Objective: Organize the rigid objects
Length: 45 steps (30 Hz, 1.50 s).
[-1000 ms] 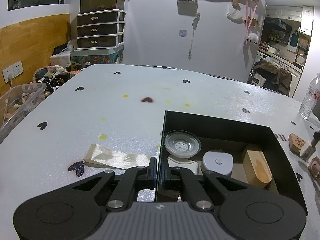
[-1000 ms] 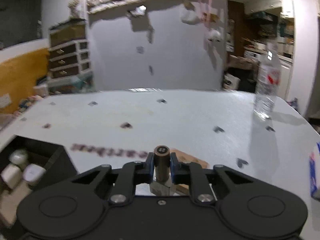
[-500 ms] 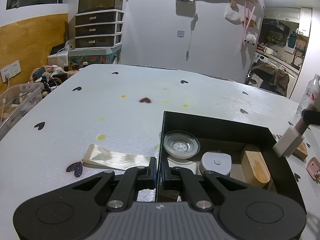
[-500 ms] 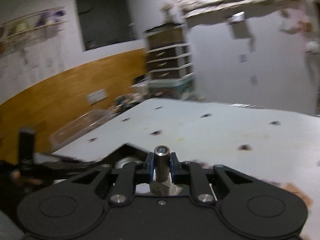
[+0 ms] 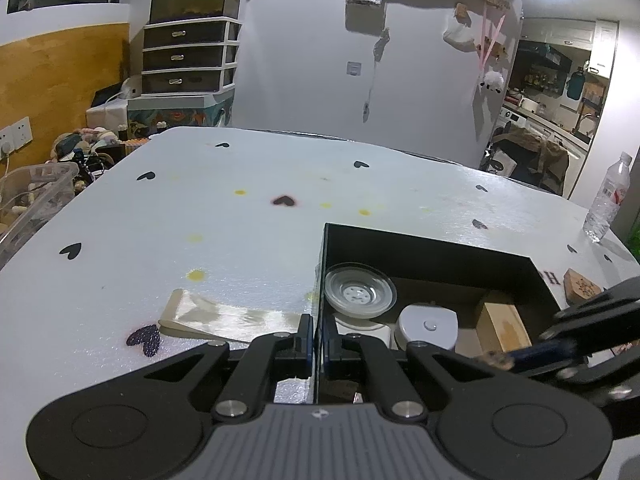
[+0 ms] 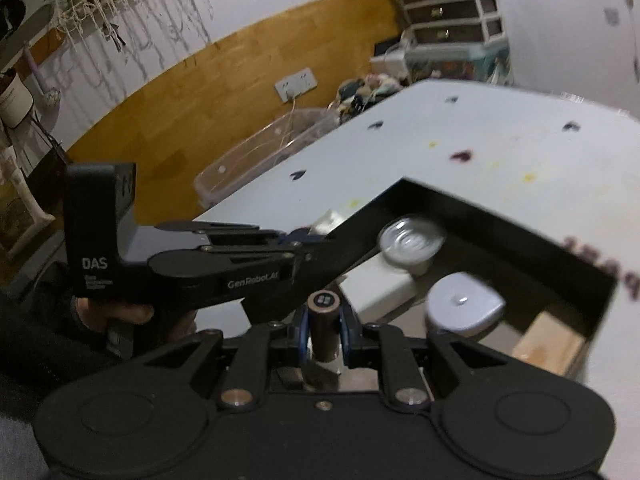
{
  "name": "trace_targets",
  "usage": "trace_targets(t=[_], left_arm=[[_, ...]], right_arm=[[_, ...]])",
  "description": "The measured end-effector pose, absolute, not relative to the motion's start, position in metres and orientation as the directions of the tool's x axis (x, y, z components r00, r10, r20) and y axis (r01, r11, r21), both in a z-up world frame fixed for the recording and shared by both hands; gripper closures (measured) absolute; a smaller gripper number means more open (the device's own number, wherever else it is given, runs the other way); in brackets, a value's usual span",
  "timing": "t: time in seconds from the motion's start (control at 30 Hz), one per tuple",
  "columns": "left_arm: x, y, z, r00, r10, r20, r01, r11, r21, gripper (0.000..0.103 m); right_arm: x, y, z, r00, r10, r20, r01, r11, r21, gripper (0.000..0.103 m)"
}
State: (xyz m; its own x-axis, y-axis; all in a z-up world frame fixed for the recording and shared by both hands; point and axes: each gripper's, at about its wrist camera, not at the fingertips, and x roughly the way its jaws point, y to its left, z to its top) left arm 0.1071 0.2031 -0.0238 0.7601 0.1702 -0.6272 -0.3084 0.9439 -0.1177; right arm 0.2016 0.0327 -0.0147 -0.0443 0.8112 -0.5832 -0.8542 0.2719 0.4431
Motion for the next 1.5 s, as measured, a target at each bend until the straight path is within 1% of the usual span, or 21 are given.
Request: trace_targets(t=[0.13, 0.37, 0.43, 0.5, 0.6, 0.7, 0.8, 0.9, 0.97, 1.0, 1.03, 1.1, 1.17, 1.2, 1.23, 1.27, 1.3, 1.33, 1.37, 1.43, 1.5], left_arm=[[0.107, 0.204, -0.024, 0.761, 0.169, -0.627, -0.308, 0.944, -0.119, 0.099], [0.107, 0.204, -0.024, 0.761, 0.169, -0.627, -0.308, 0.944, -0.120, 0.099], [0.108, 0.204, -0.024, 0.760, 0.169, -0.627, -0.309, 0.943, -0.121, 0.099], [0.108, 0.204, -0.024, 0.760, 0.169, -0.627, -0.309, 0.943, -0.120, 0.099], [0.108, 0.204, -0.024, 0.760, 0.169, -0.628, -0.309, 0.944, -0.119, 0.099], [0.108, 0.204, -0.024, 0.760, 0.170, -0.627, -0.309, 0.944, -0.119, 0.099], [0.108, 0.204, -0.024, 0.760, 0.170, -0.627, -0.309, 0.944, -0.119, 0.099], [0.108, 0.204, -0.024, 0.760, 0.170, -0.627, -0.309, 0.944, -0.118, 0.099], [0.108, 0.205, -0.024, 0.760, 0.169, -0.627, -0.309, 0.944, -0.120, 0.099], [0.108, 0.204, -0.024, 0.760, 0.169, -0.627, -0.309, 0.943, -0.120, 0.099], [0.109, 0.205, -0.024, 0.761, 0.168, -0.627, -0.309, 0.943, -0.122, 0.099], [0.109, 0.204, -0.024, 0.761, 0.168, -0.627, -0.308, 0.944, -0.121, 0.099], [0.109, 0.204, -0.024, 0.760, 0.169, -0.627, -0.308, 0.944, -0.119, 0.099], [0.109, 0.204, -0.024, 0.761, 0.169, -0.627, -0.308, 0.944, -0.119, 0.099], [0.109, 0.204, -0.024, 0.761, 0.168, -0.627, -0.308, 0.944, -0.120, 0.099], [0.109, 0.204, -0.024, 0.761, 0.169, -0.627, -0.308, 0.944, -0.120, 0.099], [0.109, 0.204, -0.024, 0.760, 0.169, -0.627, -0.308, 0.944, -0.119, 0.099], [0.110, 0.204, -0.024, 0.760, 0.169, -0.627, -0.308, 0.944, -0.119, 0.099], [0.110, 0.204, -0.024, 0.760, 0.169, -0.627, -0.308, 0.944, -0.119, 0.099], [0.110, 0.204, -0.024, 0.760, 0.169, -0.628, -0.308, 0.944, -0.118, 0.099], [0.109, 0.204, -0.024, 0.760, 0.170, -0.628, -0.307, 0.945, -0.116, 0.099]], right_arm=[[0.213, 0.033, -0.027, -0.060, 0.808, -0.586, -0.797, 0.315, 0.516, 0.087], [0.228, 0.018, -0.033, -0.020, 0.795, -0.607, -0.735, 0.400, 0.548, 0.084], [0.233, 0.015, -0.035, 0.023, 0.779, -0.627, -0.718, 0.449, 0.532, 0.080], [0.235, 0.015, -0.034, 0.042, 0.769, -0.637, -0.721, 0.465, 0.514, 0.080], [0.225, 0.022, -0.031, 0.067, 0.718, -0.693, -0.778, 0.473, 0.414, 0.080], [0.217, 0.024, -0.029, 0.073, 0.688, -0.722, -0.813, 0.461, 0.357, 0.076], [0.216, 0.023, -0.026, 0.063, 0.680, -0.730, -0.829, 0.443, 0.342, 0.071], [0.215, 0.025, -0.026, 0.071, 0.665, -0.743, -0.840, 0.442, 0.315, 0.069], [0.211, 0.025, -0.021, 0.082, 0.668, -0.739, -0.852, 0.433, 0.296, 0.057], [0.210, 0.024, -0.018, 0.099, 0.672, -0.734, -0.854, 0.436, 0.284, 0.043], [0.209, 0.022, -0.013, 0.128, 0.674, -0.728, -0.856, 0.445, 0.262, 0.033], [0.212, 0.017, -0.007, 0.150, 0.681, -0.717, -0.858, 0.450, 0.248, 0.035], [0.215, 0.013, -0.004, 0.140, 0.683, -0.717, -0.858, 0.444, 0.256, 0.047], [0.216, 0.012, -0.004, 0.134, 0.675, -0.725, -0.861, 0.442, 0.253, 0.062], [0.216, 0.012, -0.004, 0.127, 0.668, -0.733, -0.863, 0.438, 0.250, 0.072], [0.216, 0.012, -0.005, 0.113, 0.662, -0.741, -0.867, 0.430, 0.252, 0.076], [0.215, 0.012, -0.007, 0.096, 0.656, -0.748, -0.872, 0.418, 0.255, 0.085], [0.214, 0.013, -0.008, 0.073, 0.650, -0.756, -0.878, 0.402, 0.261, 0.088], [0.212, 0.015, -0.011, 0.052, 0.644, -0.763, -0.883, 0.387, 0.266, 0.088], [0.209, 0.020, -0.016, 0.004, 0.617, -0.787, -0.894, 0.355, 0.273, 0.088], [0.208, 0.026, -0.022, -0.028, 0.576, -0.817, -0.904, 0.335, 0.267, 0.085]])
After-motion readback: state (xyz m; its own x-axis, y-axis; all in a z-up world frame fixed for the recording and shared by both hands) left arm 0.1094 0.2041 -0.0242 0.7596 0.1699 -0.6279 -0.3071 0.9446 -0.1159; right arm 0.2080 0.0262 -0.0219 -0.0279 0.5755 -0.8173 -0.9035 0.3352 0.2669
